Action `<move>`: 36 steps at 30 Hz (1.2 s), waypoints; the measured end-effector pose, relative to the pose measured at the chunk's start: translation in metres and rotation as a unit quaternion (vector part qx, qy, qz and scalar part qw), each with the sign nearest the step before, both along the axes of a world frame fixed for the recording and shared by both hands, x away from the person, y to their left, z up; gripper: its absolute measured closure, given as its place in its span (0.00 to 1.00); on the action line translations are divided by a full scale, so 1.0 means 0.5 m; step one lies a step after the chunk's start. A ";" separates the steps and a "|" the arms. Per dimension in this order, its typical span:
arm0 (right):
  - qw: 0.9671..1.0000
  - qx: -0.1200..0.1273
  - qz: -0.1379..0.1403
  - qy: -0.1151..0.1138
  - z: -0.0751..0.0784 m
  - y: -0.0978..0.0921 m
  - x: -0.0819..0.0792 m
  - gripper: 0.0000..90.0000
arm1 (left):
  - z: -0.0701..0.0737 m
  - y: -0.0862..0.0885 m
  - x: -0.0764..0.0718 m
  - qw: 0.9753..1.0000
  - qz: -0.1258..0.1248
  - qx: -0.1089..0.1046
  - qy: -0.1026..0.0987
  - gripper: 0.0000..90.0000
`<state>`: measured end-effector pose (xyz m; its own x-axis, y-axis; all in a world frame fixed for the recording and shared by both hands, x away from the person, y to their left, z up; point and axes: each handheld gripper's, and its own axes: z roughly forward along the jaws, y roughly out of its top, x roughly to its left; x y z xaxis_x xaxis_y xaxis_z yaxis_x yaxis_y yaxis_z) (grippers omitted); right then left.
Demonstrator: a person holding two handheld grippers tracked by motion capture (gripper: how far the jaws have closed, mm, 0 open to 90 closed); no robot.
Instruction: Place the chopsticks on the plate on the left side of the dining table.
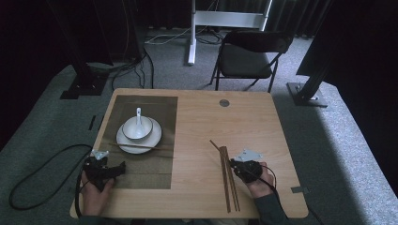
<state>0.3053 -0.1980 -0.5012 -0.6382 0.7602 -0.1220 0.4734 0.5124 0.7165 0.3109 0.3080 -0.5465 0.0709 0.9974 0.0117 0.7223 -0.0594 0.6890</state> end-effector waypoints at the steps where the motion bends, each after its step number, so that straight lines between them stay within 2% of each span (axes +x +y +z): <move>1: 1.000 0.000 0.001 0.000 0.001 0.001 -0.001 0.94 | 0.000 0.000 0.000 1.000 0.000 0.000 0.000 0.00; 36: 0.999 -0.006 0.046 -0.004 0.003 0.054 -0.016 0.94 | 0.000 0.000 0.000 1.000 0.000 0.000 0.000 0.00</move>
<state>0.2970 -0.1708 -0.4995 -0.7044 0.6965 -0.1367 0.4173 0.5622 0.7140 0.3109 0.3080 -0.5465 0.0710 0.9974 0.0118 0.7224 -0.0596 0.6889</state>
